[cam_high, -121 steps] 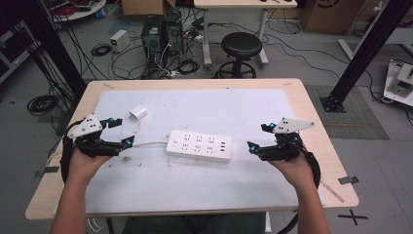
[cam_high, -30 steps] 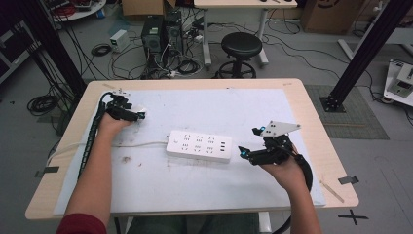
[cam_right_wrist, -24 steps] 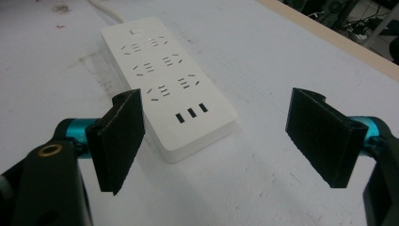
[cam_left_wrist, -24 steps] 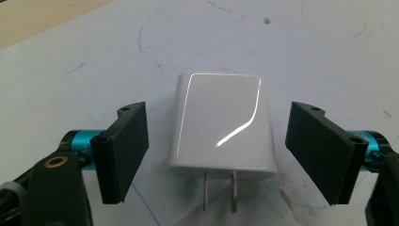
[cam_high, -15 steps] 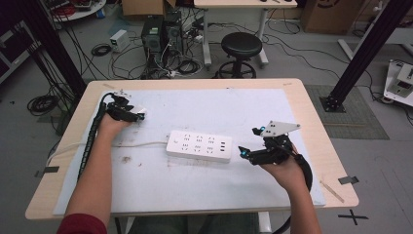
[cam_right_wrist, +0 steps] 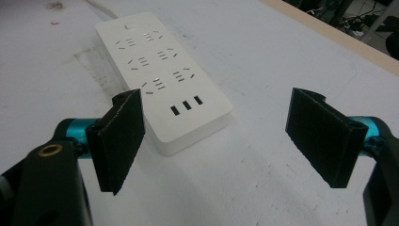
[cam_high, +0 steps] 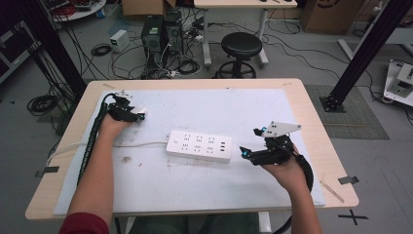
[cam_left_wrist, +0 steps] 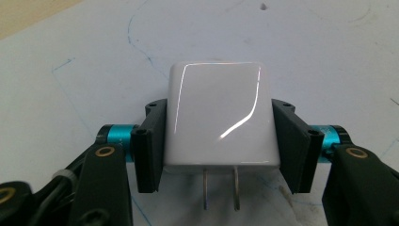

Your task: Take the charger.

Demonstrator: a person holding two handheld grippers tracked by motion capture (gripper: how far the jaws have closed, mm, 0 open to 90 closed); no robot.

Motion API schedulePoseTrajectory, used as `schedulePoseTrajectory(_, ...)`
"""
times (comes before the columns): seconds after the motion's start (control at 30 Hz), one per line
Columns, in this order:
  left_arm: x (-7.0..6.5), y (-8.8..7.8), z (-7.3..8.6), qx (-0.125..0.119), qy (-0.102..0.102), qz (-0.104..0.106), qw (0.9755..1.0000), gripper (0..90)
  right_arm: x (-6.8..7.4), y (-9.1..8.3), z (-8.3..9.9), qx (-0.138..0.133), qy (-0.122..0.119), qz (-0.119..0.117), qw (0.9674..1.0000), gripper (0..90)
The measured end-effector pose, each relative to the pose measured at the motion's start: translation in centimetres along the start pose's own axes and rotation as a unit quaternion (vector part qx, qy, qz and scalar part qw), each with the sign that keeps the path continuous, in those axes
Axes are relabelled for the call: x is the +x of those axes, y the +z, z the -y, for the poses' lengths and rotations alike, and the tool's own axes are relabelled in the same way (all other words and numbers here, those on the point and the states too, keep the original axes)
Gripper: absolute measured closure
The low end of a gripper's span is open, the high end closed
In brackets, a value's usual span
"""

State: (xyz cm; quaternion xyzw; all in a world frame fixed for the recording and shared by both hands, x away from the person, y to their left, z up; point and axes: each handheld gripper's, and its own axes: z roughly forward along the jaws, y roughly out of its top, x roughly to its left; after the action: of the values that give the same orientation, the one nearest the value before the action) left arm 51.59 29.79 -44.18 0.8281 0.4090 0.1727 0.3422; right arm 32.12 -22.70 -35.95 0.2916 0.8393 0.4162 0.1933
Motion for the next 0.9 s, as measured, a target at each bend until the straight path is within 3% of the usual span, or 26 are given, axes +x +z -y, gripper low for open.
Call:
schedulePoseTrajectory(0.17, 0.0, -0.5, -0.1, -0.003, 0.001, 0.000, 1.0000, 42.5, 0.0, 0.0, 0.0, -0.001, -0.001, 0.001, 1.0000, 20.9)
schedulePoseTrajectory(0.33, -0.8, -2.9, -1.0, -0.020, 0.029, 0.002, 0.9994, 42.5, 0.0, -0.2, -0.3, 0.002, -0.006, 0.000, 1.0000, 20.9)
schedulePoseTrajectory(0.47, -1.1, -3.8, -1.3, -0.029, 0.031, 0.005, 0.9991, 42.5, -0.1, -0.3, -0.4, -0.001, -0.008, 0.001, 1.0000, 20.9)
schedulePoseTrajectory(0.5, -1.5, -5.0, -1.6, -0.038, 0.027, 0.010, 0.9989, 42.5, -0.1, -0.3, -0.4, -0.001, -0.008, 0.001, 1.0000, 20.9)
schedulePoseTrajectory(0.53, -1.5, -5.0, -1.6, -0.038, 0.027, 0.010, 0.9989, 42.5, -0.1, -0.3, -0.4, -0.001, -0.008, 0.001, 1.0000, 20.9)
schedulePoseTrajectory(0.57, -2.0, -6.7, -1.7, -0.049, 0.026, 0.016, 0.9983, 42.5, 0.0, -0.3, -0.5, -0.001, -0.008, 0.000, 1.0000, 20.9)
schedulePoseTrajectory(0.67, -2.6, -7.9, -1.7, -0.066, 0.031, 0.018, 0.9972, 42.5, 0.0, -0.3, -0.5, 0.002, -0.008, -0.001, 1.0000, 20.9)
schedulePoseTrajectory(0.77, -4.0, -10.2, -1.6, -0.080, 0.053, 0.021, 0.9951, 42.5, 0.0, -0.6, -0.5, 0.003, -0.010, -0.002, 0.9999, 20.9)
schedulePoseTrajectory(0.8, -4.0, -10.2, -1.6, -0.080, 0.053, 0.021, 0.9951, 42.5, 0.0, -0.6, -0.5, 0.003, -0.010, -0.002, 0.9999, 20.9)
schedulePoseTrajectory(0.83, -4.6, -11.1, -1.7, -0.084, 0.069, 0.027, 0.9937, 42.5, 0.0, -0.7, -0.6, 0.000, -0.014, -0.003, 0.9999, 20.9)
schedulePoseTrajectory(0.9, -5.0, -11.4, -1.7, -0.088, 0.070, 0.028, 0.9932, 42.5, 0.0, -0.8, -0.6, 0.000, -0.013, -0.002, 0.9999, 20.9)
